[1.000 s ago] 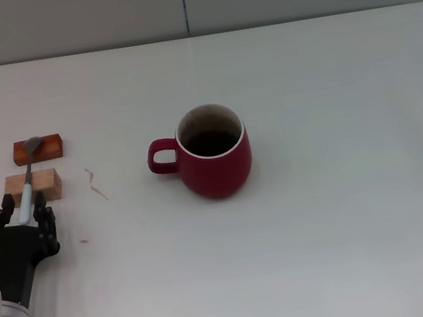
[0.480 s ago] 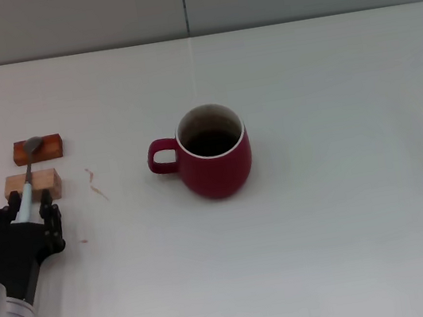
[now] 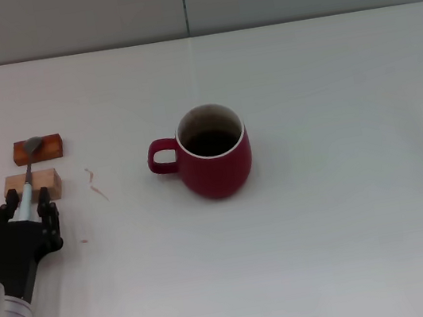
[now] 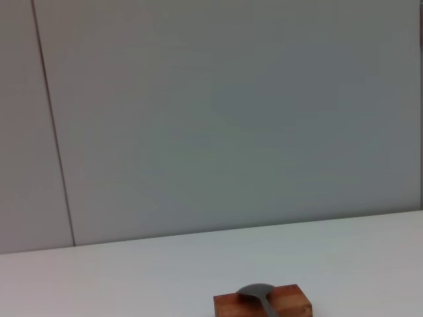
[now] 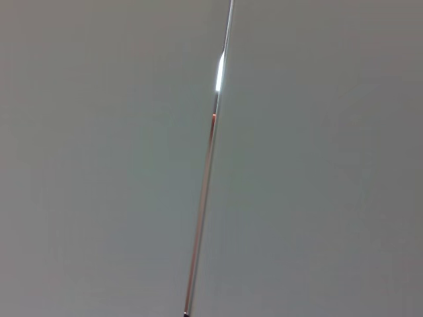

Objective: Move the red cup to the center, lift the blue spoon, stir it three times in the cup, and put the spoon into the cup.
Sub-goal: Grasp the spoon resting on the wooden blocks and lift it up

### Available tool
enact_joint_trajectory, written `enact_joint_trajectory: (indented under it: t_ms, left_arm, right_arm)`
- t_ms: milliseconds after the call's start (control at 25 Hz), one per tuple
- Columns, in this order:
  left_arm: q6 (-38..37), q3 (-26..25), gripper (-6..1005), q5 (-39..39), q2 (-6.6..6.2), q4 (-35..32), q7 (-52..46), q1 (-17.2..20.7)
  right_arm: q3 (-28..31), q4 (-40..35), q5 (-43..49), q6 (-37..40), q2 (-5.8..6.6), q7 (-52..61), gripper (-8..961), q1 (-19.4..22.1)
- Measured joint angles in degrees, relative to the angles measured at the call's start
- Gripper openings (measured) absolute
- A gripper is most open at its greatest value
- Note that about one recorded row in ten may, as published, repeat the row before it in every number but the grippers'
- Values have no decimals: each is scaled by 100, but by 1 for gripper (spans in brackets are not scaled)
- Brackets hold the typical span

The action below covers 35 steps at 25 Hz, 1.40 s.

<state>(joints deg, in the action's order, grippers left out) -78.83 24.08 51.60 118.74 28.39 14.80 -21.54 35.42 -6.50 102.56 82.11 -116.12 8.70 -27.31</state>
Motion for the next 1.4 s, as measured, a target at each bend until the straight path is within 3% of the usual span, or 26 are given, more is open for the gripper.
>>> enact_joint_trajectory:
  t_ms: [1400]
  left_arm:
    - [114,-75,245,-1,9,-18,24,-44]
  right_arm:
    - [0,0,1,56,-7,0,631,15]
